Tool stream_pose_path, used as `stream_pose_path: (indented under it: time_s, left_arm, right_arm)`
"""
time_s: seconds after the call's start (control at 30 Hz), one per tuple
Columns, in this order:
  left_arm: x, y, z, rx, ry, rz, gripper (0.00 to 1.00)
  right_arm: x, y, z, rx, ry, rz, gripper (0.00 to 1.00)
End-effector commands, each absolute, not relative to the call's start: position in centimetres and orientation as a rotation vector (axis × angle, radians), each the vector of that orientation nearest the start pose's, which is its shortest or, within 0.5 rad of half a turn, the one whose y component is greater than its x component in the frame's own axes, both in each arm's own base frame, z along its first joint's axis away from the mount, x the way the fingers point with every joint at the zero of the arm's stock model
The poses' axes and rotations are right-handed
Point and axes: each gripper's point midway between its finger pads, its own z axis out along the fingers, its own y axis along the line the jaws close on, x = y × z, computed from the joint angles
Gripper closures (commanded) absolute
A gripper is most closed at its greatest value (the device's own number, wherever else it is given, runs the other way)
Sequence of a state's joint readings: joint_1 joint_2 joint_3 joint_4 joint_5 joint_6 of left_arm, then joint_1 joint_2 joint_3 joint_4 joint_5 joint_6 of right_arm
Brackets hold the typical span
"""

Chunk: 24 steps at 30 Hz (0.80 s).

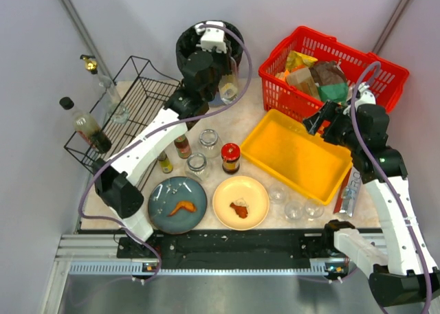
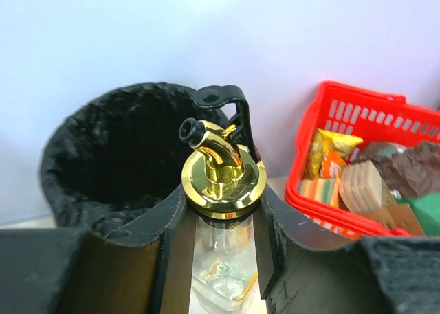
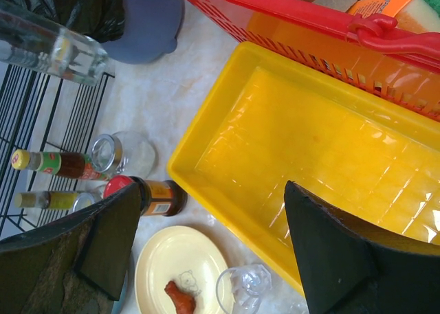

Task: Clear the kitchen counter

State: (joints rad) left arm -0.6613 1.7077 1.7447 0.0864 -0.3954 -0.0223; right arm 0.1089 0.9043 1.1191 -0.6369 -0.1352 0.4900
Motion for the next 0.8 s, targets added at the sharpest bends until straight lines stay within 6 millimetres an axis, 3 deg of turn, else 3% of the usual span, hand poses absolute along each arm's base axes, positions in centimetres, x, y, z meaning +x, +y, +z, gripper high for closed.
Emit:
stream_pose_path:
  time_s: [0.0,0.3,0.57,0.77]
  left_arm:
    - [43.5,-21.2,53.9,-0.055,1.262,-0.254,1.0]
    - [42.7,-13.0,58.2,-0.152,1.242,-0.184,1.0]
    - [42.7,-4.8,59.7,-0.261,1.204,-0.048,1.0]
    - [42.8,-0.6,61.4,-0.287,1.151,0.063,1.0]
  right_arm:
    - [28.7,6.7,30.1,0.295,1.978,0.482,0.16]
    - [28.8,6.6,29.7,0.306,1.987,0.471,0.16]
    - [29.0,6.4,29.3,0.321,1.995,0.462,0.16]
    - [29.3,6.6,29.2,0.317,2.004,0.47,0.16]
